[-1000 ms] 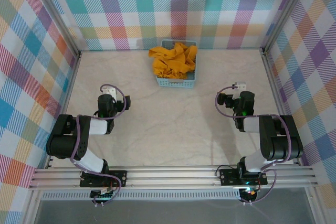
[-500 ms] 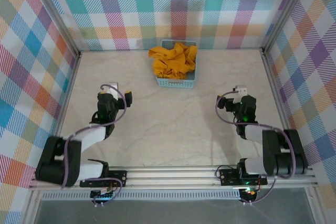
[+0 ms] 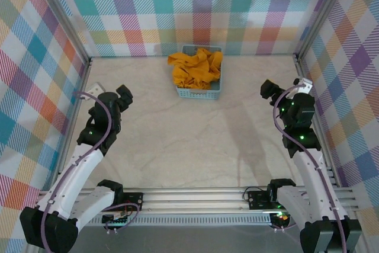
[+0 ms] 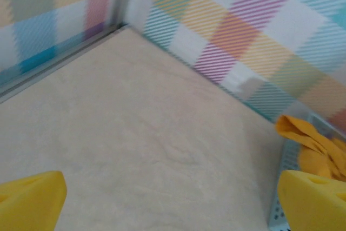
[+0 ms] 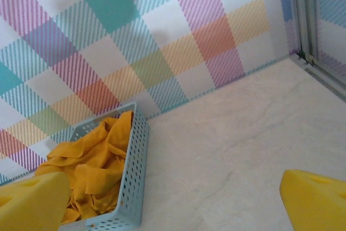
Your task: Fold the inside-out t-shirt
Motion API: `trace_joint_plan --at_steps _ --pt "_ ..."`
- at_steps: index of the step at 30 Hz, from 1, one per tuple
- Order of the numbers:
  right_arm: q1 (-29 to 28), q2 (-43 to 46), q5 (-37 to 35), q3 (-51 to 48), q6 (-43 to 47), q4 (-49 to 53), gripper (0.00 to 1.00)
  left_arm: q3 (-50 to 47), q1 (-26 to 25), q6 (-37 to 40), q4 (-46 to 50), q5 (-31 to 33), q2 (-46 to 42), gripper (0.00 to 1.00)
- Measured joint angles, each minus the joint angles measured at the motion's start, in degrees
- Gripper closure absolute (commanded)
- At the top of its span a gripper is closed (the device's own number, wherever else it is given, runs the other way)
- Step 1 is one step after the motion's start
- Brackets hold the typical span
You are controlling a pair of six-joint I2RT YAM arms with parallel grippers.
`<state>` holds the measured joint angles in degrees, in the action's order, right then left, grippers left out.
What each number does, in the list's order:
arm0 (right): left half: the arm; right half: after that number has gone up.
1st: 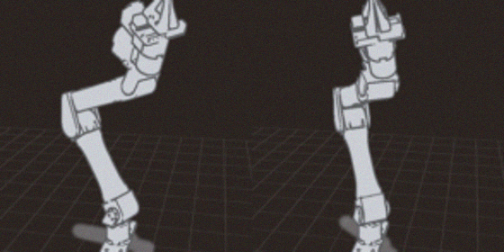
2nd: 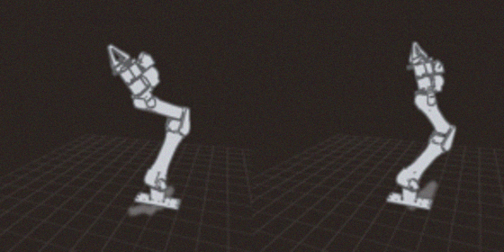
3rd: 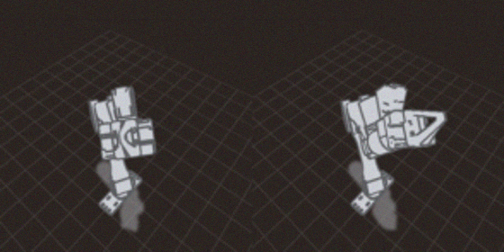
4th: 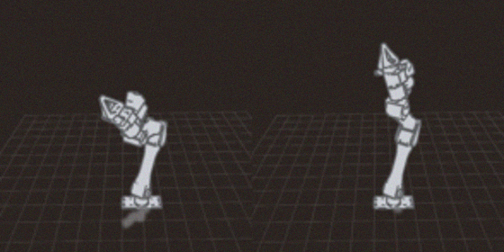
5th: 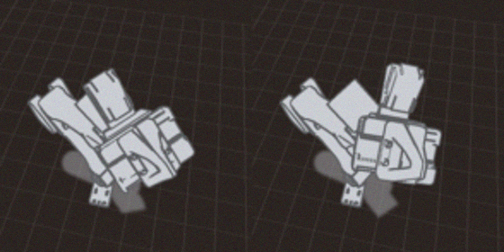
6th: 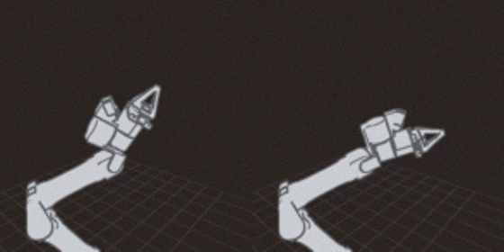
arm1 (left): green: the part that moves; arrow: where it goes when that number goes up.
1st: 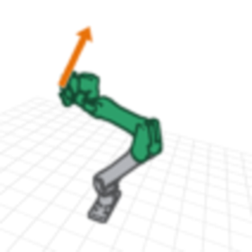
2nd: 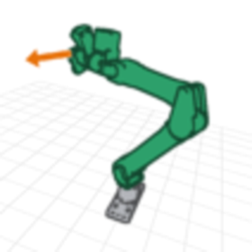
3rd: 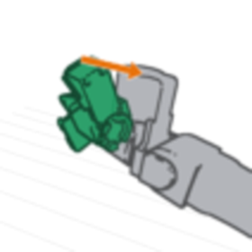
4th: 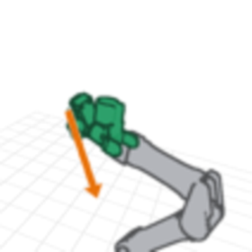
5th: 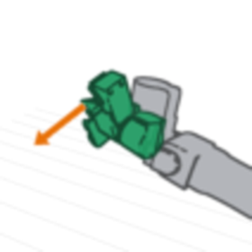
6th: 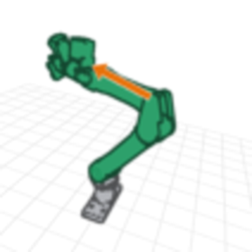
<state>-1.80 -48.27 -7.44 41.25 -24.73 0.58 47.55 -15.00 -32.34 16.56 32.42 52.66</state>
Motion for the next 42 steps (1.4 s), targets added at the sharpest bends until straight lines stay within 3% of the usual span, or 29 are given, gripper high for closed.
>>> trace_joint_plan --at_steps 3,6,11,15,25,42 --pt "0.39 -4.17 3.87 1.66 -0.31 3.82 0.0 1.38 0.94 -2.6 6.38 -0.9 2.67 0.0" --pt "-0.63 -14.03 7.89 7.89 0.24 8.17 0.0 1.46 1.05 -2.54 9.38 -6.27 6.43 0.0" --pt "-7.41 -28.04 9.97 19.67 3.34 10.6 0.0 1.49 0.02 -0.74 8.98 -15.93 11.8 0.0" --pt "-13.99 -40.85 9.49 31.89 6.99 11.72 0.0 1.49 -1.68 0.7 8.26 -19.89 13.4 0.0" --pt "-22.86 -69.77 7.98 58.82 13.75 18.82 0.0 0.87 -4.81 3.67 5.44 -24.48 13.51 0.0" --pt "-24.81 -97.7 0.83 91.8 17.94 34.99 0.0 -0.48 -5.18 5.2 3.5 -25.33 13.51 0.0"
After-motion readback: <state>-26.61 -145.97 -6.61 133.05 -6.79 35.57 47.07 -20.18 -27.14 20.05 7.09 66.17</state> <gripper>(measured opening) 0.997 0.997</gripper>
